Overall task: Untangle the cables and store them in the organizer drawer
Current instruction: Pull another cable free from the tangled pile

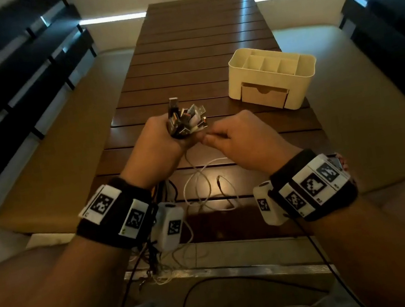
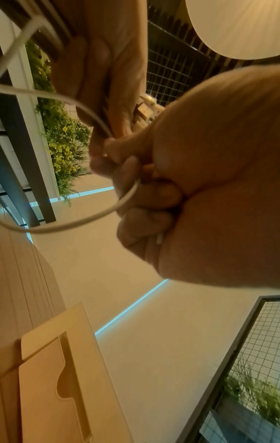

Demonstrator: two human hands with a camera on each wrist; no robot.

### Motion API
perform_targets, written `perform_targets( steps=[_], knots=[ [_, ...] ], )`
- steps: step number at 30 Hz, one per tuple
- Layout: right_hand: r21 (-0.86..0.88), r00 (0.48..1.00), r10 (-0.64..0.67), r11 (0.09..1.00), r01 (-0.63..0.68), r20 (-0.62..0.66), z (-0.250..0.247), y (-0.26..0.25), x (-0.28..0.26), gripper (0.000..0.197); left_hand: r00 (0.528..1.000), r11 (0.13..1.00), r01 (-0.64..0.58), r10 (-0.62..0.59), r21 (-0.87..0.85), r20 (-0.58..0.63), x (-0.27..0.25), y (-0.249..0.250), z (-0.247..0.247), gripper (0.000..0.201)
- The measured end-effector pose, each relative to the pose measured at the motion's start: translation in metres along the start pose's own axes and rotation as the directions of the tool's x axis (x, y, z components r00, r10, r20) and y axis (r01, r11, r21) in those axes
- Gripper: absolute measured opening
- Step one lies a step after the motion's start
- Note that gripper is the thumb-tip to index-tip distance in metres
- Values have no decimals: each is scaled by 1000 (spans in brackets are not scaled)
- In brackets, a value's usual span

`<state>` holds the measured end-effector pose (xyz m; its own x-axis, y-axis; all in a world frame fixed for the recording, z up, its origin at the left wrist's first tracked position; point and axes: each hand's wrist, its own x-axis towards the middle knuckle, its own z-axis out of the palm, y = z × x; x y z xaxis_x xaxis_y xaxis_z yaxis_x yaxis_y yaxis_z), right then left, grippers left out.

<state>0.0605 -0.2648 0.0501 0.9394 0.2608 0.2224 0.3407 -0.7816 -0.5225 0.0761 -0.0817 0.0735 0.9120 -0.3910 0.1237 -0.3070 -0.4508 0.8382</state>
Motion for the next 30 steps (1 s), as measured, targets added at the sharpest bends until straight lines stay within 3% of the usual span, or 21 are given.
perform_targets(
  steps=[2,4,6,9,11,13,15,20,22,25,30],
  knots=[
    [81,994,-6,997,15,-109,-3,0,2,23,999,1000,1,-2,27,38,7,6,-5,11],
    [170,990,18,985,6,-142,-6,0,2,16,1000,1000,-21,21,20,-8,9,7,-7,11],
    [241,994,72,969,-51,-77,-8,3,-1,12,990,998,-42,35,-48,-135,6,0,-8,12],
    [286,984,173,942,-177,40,-10,16,-7,12,951,959,-58,-32,-278,-308,-2,-17,-13,9],
    [329,977,214,922,-207,16,-10,23,-10,11,952,948,-17,-82,-317,-295,-7,-26,-12,9],
    [371,969,241,906,-205,-52,-7,27,-10,12,971,977,38,-86,-208,-224,-12,-32,-6,5],
    [322,964,249,924,-208,-90,-3,28,-9,12,972,989,58,-86,-135,-216,-15,-34,2,6],
    [-114,991,132,984,-135,-31,15,36,-3,20,922,997,19,-49,-80,-384,-13,-33,5,16],
    [-68,997,76,995,-77,-18,22,29,-1,19,936,997,8,-32,-72,-351,-11,-31,10,20],
    [113,993,-35,992,48,-110,25,13,3,15,976,998,-14,-1,-68,-216,-12,-30,19,20],
    [210,991,-22,977,49,-129,15,5,0,10,988,999,-6,1,-34,-154,-16,-29,11,13]
  ],
)
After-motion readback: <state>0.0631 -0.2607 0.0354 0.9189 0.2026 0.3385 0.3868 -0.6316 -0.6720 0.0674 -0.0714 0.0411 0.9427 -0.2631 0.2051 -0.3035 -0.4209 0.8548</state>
